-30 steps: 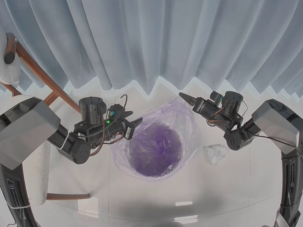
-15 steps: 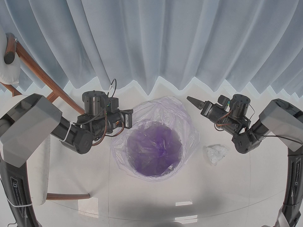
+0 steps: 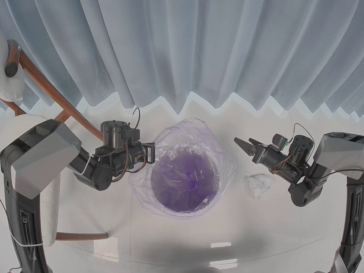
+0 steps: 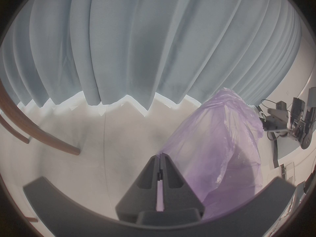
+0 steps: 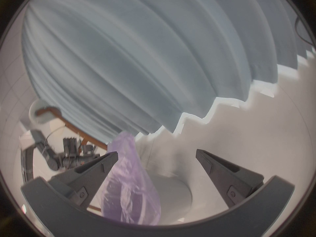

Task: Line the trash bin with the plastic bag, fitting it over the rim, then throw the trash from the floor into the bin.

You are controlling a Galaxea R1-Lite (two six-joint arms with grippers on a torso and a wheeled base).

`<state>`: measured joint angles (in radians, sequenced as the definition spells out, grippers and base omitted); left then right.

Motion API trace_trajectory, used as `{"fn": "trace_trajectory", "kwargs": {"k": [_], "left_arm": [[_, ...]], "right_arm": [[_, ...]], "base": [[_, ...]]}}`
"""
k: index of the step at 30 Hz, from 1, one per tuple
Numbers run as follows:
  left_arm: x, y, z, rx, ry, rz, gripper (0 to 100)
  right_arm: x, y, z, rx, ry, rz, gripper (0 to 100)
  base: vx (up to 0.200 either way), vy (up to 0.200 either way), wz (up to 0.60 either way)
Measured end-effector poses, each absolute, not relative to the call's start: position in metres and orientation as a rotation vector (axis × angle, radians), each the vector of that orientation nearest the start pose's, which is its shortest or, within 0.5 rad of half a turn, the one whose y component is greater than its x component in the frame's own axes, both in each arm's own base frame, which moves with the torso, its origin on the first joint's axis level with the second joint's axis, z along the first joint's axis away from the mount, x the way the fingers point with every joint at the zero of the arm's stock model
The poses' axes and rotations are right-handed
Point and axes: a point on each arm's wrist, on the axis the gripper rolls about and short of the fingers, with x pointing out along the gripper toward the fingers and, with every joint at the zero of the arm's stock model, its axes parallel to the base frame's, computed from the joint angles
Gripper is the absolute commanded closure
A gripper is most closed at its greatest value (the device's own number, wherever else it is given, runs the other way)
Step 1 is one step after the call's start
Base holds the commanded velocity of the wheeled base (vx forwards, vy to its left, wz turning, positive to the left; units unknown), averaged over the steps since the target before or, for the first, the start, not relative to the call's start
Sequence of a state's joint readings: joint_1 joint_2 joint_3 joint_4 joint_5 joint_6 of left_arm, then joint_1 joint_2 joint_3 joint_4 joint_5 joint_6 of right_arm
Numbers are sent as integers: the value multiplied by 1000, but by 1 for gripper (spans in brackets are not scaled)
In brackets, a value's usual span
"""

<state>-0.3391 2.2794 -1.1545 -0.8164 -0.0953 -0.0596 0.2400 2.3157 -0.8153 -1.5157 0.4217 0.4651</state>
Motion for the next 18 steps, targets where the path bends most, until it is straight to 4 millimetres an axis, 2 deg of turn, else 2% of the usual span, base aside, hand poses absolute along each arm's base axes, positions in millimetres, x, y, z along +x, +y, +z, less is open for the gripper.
{"fn": "trace_trajectory", "kwargs": {"k": [9,13,18], "left_arm": [[411,-149,73,-20,305,-417,100],[410,-149,74,-20,302,-416,100],[410,-150,75,-19,297,-410,100]], "right_arm": [[362,102,29,179,140,827,0],[364,104,21,73,108,886,0],[375,108,16,45,77,912,0]], "base": [[0,0,0],[0,0,0],[0,0,0]]}}
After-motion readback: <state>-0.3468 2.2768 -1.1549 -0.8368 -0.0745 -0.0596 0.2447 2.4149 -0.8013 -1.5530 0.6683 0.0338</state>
